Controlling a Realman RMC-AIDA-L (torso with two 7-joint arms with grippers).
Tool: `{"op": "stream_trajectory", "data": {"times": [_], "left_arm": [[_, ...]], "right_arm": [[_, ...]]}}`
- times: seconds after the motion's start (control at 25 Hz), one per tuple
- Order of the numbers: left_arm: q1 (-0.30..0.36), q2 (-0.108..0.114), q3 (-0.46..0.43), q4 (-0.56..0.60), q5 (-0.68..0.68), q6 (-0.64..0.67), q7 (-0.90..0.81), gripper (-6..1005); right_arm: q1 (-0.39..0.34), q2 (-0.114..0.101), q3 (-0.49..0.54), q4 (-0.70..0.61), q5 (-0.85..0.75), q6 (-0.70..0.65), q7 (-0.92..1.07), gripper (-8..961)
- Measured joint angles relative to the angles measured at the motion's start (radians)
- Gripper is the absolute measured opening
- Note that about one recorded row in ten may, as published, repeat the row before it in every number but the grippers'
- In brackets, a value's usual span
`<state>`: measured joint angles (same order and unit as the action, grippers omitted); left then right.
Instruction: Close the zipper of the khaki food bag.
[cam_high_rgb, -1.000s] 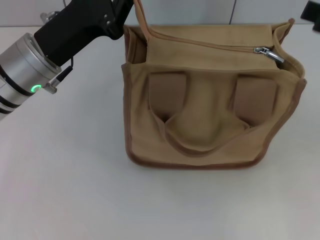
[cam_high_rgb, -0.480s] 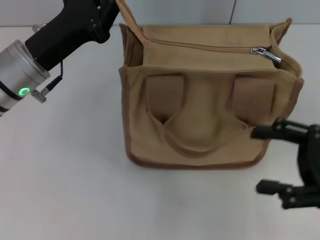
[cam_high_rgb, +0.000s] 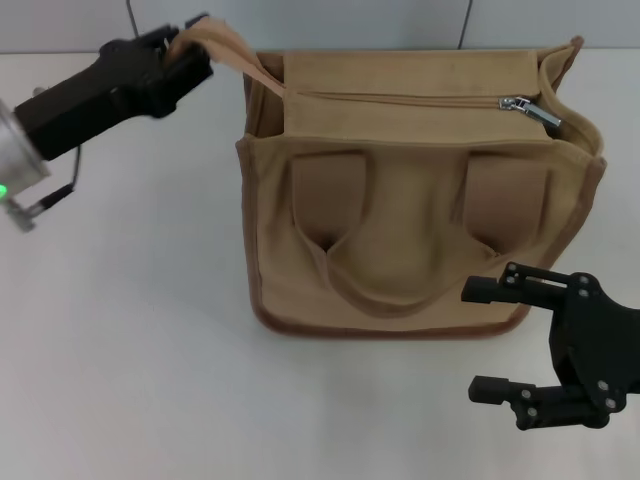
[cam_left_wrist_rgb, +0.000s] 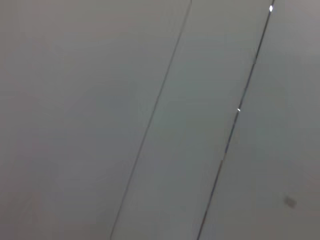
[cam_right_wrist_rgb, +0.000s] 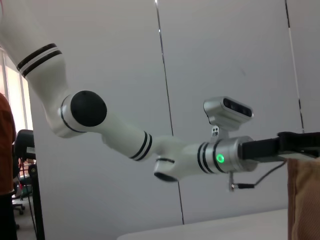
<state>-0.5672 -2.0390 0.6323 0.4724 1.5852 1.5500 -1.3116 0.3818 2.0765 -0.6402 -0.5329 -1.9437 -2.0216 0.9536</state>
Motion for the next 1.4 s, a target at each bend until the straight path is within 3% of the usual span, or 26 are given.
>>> {"op": "stream_trajectory", "data": {"times": [0.12, 0.16, 0.2, 0.24, 0.28, 0.32, 0.36, 0.48, 0.64, 0.72, 0.76, 0.84, 0.92, 0.96, 1.0, 1.16, 1.4], "left_arm": [[0.047, 0.036, 0.061, 0.096, 0.000, 0.052, -0.079, 262], [0.082, 0.072, 0.074, 0.151, 0.000, 0.107, -0.118, 293], [0.082, 0.072, 0.074, 0.151, 0.000, 0.107, -0.118, 325], [0.097, 0.092, 0.076, 0.172, 0.003, 0.134, -0.128, 357], [0.113, 0.115, 0.075, 0.184, 0.008, 0.164, -0.133, 438], [0.113, 0.115, 0.075, 0.184, 0.008, 0.164, -0.133, 518], [0.144, 0.160, 0.070, 0.188, 0.024, 0.221, -0.132, 599], [0.163, 0.170, 0.070, 0.192, 0.024, 0.276, -0.117, 667], [0.183, 0.145, 0.084, 0.187, 0.028, 0.377, -0.044, 757], [0.192, 0.120, 0.095, 0.177, 0.039, 0.400, 0.003, 801], [0.198, 0.091, 0.106, 0.143, 0.057, 0.413, 0.069, 824], [0.198, 0.080, 0.116, 0.121, 0.072, 0.413, 0.100, 824], [0.193, 0.056, 0.136, 0.077, 0.114, 0.405, 0.162, 824], [0.185, 0.034, 0.146, 0.043, 0.170, 0.388, 0.216, 824], [0.185, 0.034, 0.146, 0.043, 0.170, 0.388, 0.216, 824], [0.173, -0.003, 0.147, -0.004, 0.302, 0.332, 0.320, 824], [0.181, -0.005, 0.146, -0.006, 0.330, 0.324, 0.324, 824]], "right_arm": [[0.005, 0.000, 0.000, 0.011, -0.002, 0.024, -0.001, 826], [0.006, 0.000, -0.001, 0.014, -0.003, 0.043, -0.002, 826], [0.006, 0.000, -0.001, 0.014, -0.003, 0.043, -0.002, 826], [0.007, 0.000, -0.002, 0.014, -0.003, 0.049, -0.002, 826], [0.007, 0.000, -0.002, 0.016, -0.003, 0.055, -0.002, 826], [0.010, 0.000, -0.002, 0.021, -0.003, 0.059, -0.002, 826], [0.015, 0.000, -0.002, 0.030, -0.003, 0.073, -0.003, 826], [0.019, 0.002, -0.002, 0.036, -0.003, 0.090, -0.005, 826], [0.025, 0.004, -0.003, 0.046, -0.006, 0.116, -0.010, 826], [0.025, 0.004, -0.003, 0.046, -0.011, 0.128, -0.010, 826], [0.024, 0.003, -0.003, 0.047, -0.023, 0.132, -0.011, 826], [0.024, 0.003, -0.003, 0.047, -0.029, 0.133, -0.011, 826], [0.027, 0.004, -0.003, 0.053, -0.054, 0.137, -0.015, 826], [0.029, 0.004, -0.003, 0.060, -0.083, 0.140, -0.026, 826], [0.029, 0.004, -0.003, 0.060, -0.083, 0.140, -0.026, 826], [0.027, 0.004, -0.002, 0.066, -0.126, 0.153, -0.068, 825], [0.021, 0.003, -0.002, 0.069, -0.131, 0.168, -0.086, 825]]}}
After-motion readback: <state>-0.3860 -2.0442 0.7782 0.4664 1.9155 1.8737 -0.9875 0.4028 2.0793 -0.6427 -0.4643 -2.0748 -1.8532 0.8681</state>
